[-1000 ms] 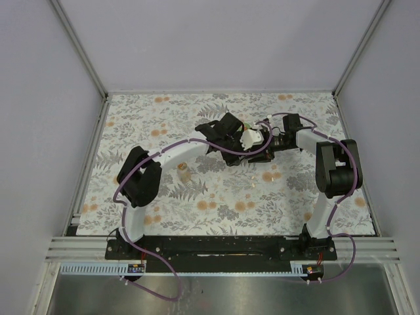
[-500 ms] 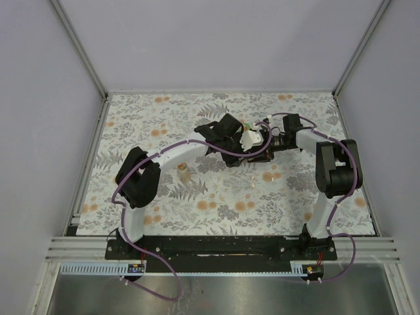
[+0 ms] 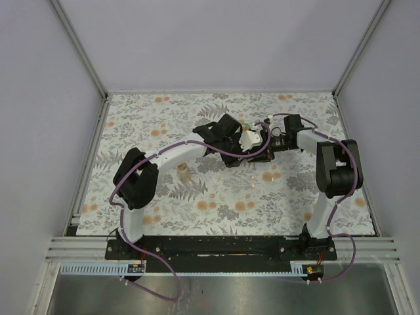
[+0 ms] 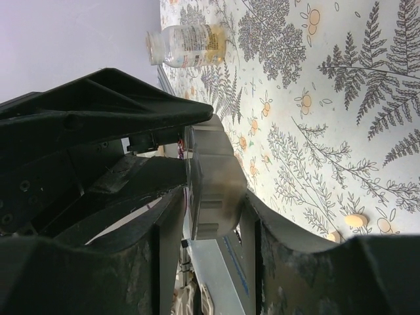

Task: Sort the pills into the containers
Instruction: Close the pill container.

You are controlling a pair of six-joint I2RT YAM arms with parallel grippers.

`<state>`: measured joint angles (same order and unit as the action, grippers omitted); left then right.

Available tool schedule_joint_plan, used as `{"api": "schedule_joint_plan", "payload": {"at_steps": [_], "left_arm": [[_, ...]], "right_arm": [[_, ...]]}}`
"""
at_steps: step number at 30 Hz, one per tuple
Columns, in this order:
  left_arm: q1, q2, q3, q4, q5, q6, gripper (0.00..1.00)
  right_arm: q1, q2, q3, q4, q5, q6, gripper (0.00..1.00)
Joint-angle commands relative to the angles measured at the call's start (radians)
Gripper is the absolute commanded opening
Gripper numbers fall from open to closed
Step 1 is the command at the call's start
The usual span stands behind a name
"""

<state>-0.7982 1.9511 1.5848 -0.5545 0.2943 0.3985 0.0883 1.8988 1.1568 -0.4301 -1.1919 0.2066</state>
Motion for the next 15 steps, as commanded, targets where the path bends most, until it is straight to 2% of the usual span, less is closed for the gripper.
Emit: {"api": "schedule_joint_plan", "payload": {"at_steps": [1,8,15], "left_arm": [[0.007,-0.064,-0.011,0.034,0.023,-0.01,0.0],[0.008,-0.066,-0.014,0.038,0.025,-0.015,0.0],[0.008,-0.052,0.004,0.044,0.028,-0.052,0.0]], "right_arm": [[-0.015,-0.004,-0.005,0.034,-0.051,0.005,0.47],[-0.019,-0.004,-0.009,0.044,-0.054,0.016,0.46],[-0.019,-0.007,-0.02,0.083,-0.055,0.048,0.37]]}}
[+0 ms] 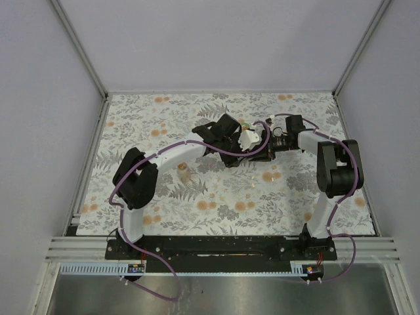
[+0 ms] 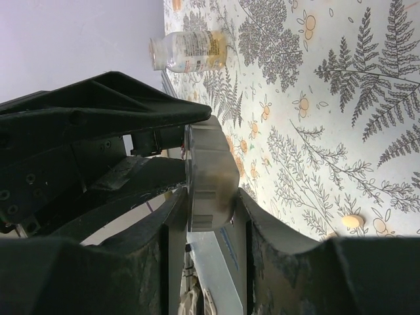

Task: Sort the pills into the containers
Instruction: Close the pill container, then place the pill container at the center of the board.

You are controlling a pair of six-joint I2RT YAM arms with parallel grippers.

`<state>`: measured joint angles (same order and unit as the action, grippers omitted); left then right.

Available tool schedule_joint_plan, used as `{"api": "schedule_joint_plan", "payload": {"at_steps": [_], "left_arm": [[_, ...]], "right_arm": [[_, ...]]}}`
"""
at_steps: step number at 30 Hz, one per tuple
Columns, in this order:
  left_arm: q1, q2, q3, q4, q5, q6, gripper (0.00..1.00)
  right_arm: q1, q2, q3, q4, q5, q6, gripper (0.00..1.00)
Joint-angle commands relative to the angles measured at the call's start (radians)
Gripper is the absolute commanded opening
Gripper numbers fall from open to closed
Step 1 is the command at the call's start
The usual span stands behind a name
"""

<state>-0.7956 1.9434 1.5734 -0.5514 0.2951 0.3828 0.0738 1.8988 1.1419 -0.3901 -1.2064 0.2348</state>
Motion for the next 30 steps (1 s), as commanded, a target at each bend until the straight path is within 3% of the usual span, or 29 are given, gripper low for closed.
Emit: {"api": "schedule_joint_plan", "payload": {"at_steps": [1,19,29,30], "left_arm": [[0.006,-0.043,0.019,0.039,0.029,-0.042,0.0],[0.004,-0.034,0.028,0.045,0.027,-0.123,0.0],[0.001,-0.026,0.043,0.016,0.035,-0.151,0.0],[0.001,-0.031,0.042,0.015,0.035,-0.151,0.0]], "right_arm": [[-0.005,-0.007,-0.008,0.049,-0.044,0.024,0.35],[-0.005,-0.032,-0.037,0.14,-0.009,0.083,0.0],[-0.008,-0.069,-0.05,0.172,0.005,0.078,0.0],[-0.006,-0.072,-0.048,0.171,0.011,0.081,0.06]]}}
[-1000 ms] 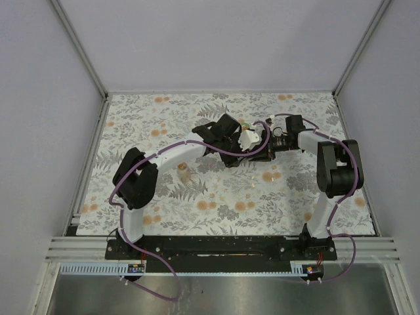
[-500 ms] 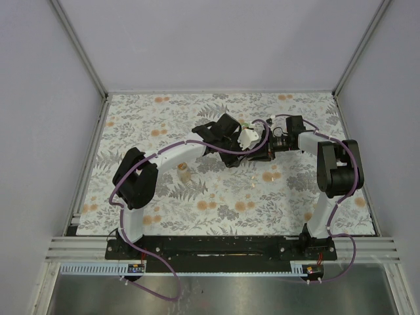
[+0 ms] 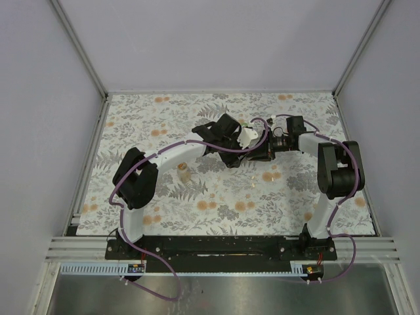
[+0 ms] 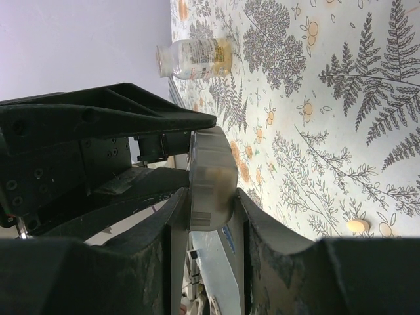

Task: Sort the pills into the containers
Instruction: Place the pill container at the center of the board.

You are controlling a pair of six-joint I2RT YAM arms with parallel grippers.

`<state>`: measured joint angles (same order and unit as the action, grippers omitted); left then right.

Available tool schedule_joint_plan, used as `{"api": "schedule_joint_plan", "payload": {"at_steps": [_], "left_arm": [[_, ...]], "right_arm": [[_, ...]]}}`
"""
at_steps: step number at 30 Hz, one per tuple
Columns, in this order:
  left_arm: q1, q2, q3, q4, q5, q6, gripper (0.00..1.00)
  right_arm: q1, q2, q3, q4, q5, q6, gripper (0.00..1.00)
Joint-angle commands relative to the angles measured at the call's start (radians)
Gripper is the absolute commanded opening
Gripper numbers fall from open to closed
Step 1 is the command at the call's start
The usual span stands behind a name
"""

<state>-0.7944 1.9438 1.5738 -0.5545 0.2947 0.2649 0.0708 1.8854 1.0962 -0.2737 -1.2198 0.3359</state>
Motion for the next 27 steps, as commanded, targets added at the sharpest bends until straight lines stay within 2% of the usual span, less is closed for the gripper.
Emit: {"api": "schedule_joint_plan", "payload": {"at_steps": [1,2,4,11,14,22,27], "left_arm": [[0.0,-0.032,0.043,0.015,0.035,-0.032,0.0],[0.0,-0.036,0.043,0.013,0.037,-0.03,0.0],[0.0,-0.04,0.04,0.013,0.038,-0.03,0.0],[0.001,-0.046,0.034,0.011,0.057,-0.032,0.0],[0.0,-0.052,0.034,0.011,0.075,-0.039,0.0],[0.007,-0.059,0.031,0.013,0.095,-0.053,0.0],[0.021,-0.063,0.025,0.018,0.101,-0.061,0.0]], "right_arm": [[-0.003,-0.06,0.002,0.051,0.025,-0.02,0.15],[-0.003,-0.062,0.005,0.044,0.025,-0.024,0.23],[-0.003,-0.068,0.013,0.028,0.032,-0.035,0.33],[-0.003,-0.066,0.036,0.002,0.014,-0.044,0.52],[-0.003,-0.063,0.037,0.001,0.0,-0.041,0.54],[-0.005,-0.057,0.028,0.014,-0.033,-0.04,0.45],[-0.006,-0.057,0.022,0.033,-0.059,-0.032,0.49]]}}
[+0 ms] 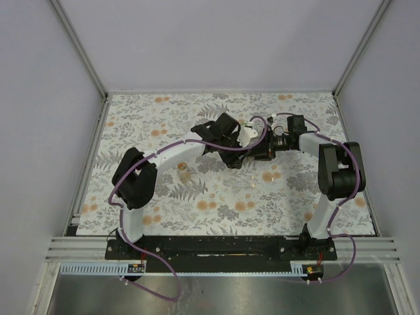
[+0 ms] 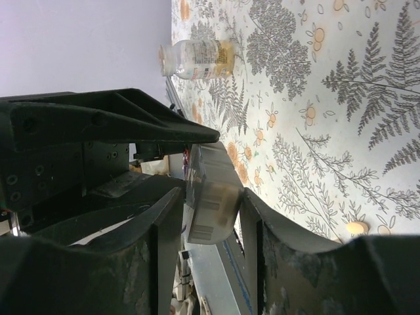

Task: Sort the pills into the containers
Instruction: Place the pill container at the center of the board.

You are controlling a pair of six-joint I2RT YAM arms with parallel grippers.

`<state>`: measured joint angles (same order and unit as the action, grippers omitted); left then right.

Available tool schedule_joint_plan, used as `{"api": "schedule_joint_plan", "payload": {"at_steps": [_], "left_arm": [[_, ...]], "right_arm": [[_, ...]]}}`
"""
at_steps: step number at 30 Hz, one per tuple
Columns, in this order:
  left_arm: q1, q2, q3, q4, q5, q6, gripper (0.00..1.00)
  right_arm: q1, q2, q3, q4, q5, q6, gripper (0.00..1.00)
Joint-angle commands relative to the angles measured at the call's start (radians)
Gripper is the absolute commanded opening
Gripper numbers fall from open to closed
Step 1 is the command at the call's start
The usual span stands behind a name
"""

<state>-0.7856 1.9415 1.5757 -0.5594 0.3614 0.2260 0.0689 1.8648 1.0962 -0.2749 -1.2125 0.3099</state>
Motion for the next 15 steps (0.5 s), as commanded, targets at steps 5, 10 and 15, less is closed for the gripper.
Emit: {"api": "schedule_joint_plan", "payload": {"at_steps": [5,10,15], "left_arm": [[0.02,-0.065,0.02,0.026,0.036,-0.025,0.0],[0.025,-0.064,0.021,0.032,0.04,-0.036,0.0],[0.029,-0.062,0.023,0.032,0.048,-0.042,0.0]], "right_arm": [[-0.006,-0.033,0.018,0.042,-0.081,-0.002,0.52],[-0.006,-0.033,0.011,0.052,-0.088,0.004,0.49],[-0.006,-0.03,0.004,0.072,-0.093,0.018,0.42]]}}
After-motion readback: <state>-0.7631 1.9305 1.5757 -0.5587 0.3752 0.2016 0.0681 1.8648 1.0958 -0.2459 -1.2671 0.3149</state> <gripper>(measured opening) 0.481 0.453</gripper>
